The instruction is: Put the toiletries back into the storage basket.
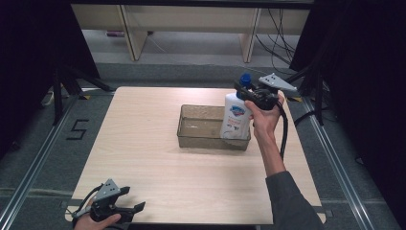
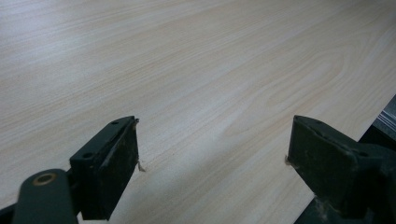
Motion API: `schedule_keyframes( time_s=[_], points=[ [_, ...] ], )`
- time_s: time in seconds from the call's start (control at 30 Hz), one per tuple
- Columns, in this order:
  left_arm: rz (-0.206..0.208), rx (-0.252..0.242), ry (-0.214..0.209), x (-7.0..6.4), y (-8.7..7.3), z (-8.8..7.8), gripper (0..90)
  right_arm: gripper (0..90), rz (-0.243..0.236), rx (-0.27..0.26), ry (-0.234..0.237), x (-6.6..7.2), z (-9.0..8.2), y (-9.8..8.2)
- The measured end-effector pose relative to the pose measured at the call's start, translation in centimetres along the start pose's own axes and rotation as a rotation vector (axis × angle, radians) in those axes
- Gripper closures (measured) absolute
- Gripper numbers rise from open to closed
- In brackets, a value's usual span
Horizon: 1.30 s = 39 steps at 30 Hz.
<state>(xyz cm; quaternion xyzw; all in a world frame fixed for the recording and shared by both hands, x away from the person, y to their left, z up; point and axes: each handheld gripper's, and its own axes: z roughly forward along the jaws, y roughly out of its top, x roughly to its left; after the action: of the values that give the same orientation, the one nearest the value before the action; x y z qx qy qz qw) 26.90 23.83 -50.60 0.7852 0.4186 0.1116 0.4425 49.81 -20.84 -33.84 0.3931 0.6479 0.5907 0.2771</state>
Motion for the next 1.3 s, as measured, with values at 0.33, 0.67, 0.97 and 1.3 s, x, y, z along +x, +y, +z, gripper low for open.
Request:
schedule_keyframes(
  time_s=[0.33,0.67,0.97,1.3],
  points=[
    [-0.002,0.001,0.002,0.0,0.0,0.0,15.7,66.0,0.011,0.017,-0.011,-0.1,0.1,-1.2],
    [0.000,0.004,0.005,-0.1,0.0,-0.1,15.7,65.9,0.011,-0.003,0.002,-0.4,-0.4,-1.8],
    [-0.001,0.010,0.009,0.0,0.0,-0.1,15.7,65.7,0.001,-0.010,-0.008,-0.2,-0.6,-2.0],
    [0.002,0.006,0.007,0.1,0.0,-0.1,15.7,65.7,0.009,-0.016,-0.017,0.4,-0.9,-2.2]
  ],
)
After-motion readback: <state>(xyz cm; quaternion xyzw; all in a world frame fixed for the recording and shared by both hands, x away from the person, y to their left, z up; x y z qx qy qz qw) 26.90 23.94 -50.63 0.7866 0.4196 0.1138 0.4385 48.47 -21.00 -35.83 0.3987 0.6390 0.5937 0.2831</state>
